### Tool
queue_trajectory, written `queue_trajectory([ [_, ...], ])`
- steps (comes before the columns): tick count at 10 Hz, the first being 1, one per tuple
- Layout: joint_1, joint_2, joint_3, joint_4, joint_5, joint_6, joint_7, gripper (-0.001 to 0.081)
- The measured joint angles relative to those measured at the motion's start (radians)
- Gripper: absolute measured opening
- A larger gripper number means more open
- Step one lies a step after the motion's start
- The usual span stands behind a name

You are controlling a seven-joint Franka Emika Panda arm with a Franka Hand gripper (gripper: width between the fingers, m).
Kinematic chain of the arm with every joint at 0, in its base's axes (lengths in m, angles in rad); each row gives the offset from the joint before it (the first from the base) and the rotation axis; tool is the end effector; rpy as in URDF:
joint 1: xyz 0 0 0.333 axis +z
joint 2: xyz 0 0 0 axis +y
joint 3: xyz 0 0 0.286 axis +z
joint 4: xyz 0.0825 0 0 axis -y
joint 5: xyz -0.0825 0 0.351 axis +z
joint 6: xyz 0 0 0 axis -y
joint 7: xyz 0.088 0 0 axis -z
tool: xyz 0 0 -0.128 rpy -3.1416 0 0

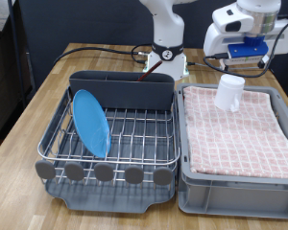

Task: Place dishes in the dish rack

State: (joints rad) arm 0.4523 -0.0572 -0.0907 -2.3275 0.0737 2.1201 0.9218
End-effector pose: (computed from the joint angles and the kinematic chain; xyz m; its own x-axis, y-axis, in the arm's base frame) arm 0.4245 0.1657 0.3207 0.8122 -0.5663 -0.1403 -0.5602 -0.8242 0.0833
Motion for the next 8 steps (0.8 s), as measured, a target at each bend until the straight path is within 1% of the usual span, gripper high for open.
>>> queue_trajectory([
  [3,0.000,0.076,0.017,0.027,0.015,0.021,0.020,0.0802],
  [8,0.000,0.158,0.030,0.030,0.058,0.068,0.032,0.0802],
])
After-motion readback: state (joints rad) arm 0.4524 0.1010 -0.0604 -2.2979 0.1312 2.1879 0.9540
